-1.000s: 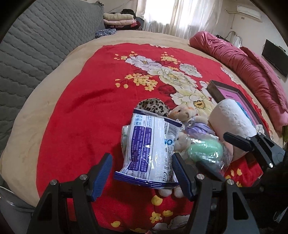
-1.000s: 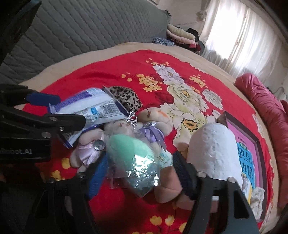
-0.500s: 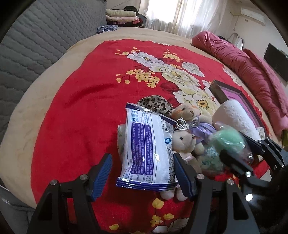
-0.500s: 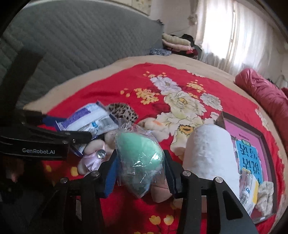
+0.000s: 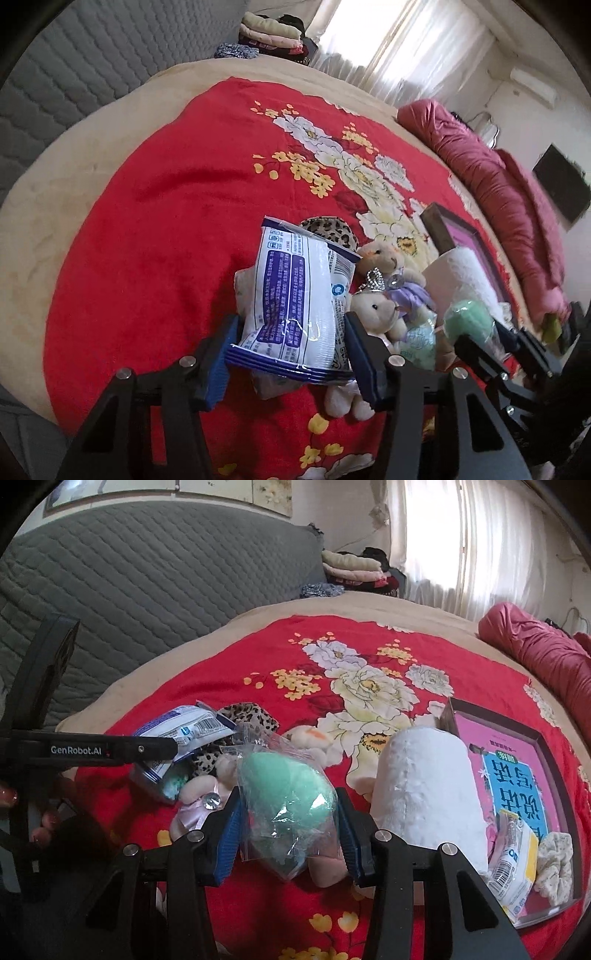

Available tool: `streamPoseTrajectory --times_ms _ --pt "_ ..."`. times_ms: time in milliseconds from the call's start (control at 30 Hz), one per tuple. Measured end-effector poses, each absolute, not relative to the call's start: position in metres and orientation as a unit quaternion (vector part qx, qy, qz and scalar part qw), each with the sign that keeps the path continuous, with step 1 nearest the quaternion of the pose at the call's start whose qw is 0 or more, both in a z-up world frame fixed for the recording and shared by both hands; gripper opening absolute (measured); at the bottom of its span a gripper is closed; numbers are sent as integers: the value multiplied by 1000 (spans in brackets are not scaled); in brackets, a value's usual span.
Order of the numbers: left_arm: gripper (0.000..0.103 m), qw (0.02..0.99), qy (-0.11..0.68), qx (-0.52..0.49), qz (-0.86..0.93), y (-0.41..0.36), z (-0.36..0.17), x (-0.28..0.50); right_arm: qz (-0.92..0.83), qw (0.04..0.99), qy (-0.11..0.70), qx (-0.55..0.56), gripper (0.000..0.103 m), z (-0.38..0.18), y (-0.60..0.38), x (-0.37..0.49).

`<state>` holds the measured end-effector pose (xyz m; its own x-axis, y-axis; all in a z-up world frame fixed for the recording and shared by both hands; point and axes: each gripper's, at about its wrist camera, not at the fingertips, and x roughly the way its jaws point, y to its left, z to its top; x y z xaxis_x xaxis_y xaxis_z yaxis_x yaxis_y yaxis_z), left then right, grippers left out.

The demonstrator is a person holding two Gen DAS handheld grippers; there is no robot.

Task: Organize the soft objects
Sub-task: 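Carry the wipes pack in the left gripper while the right gripper carries the green sponge toward the tray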

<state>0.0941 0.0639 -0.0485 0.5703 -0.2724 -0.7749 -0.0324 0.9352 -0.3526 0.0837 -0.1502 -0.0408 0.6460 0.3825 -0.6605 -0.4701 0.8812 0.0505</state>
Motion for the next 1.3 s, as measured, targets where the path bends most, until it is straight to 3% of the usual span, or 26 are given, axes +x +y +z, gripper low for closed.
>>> streamPoseTrajectory --times_ms 667,1300 --pt "54 886 414 -190 -87 66 -27 81 230 915 327 -45 48 -30 -162 77" --pt "54 899 398 -137 -125 -8 1 67 183 941 286 -1 48 -1 -204 63"
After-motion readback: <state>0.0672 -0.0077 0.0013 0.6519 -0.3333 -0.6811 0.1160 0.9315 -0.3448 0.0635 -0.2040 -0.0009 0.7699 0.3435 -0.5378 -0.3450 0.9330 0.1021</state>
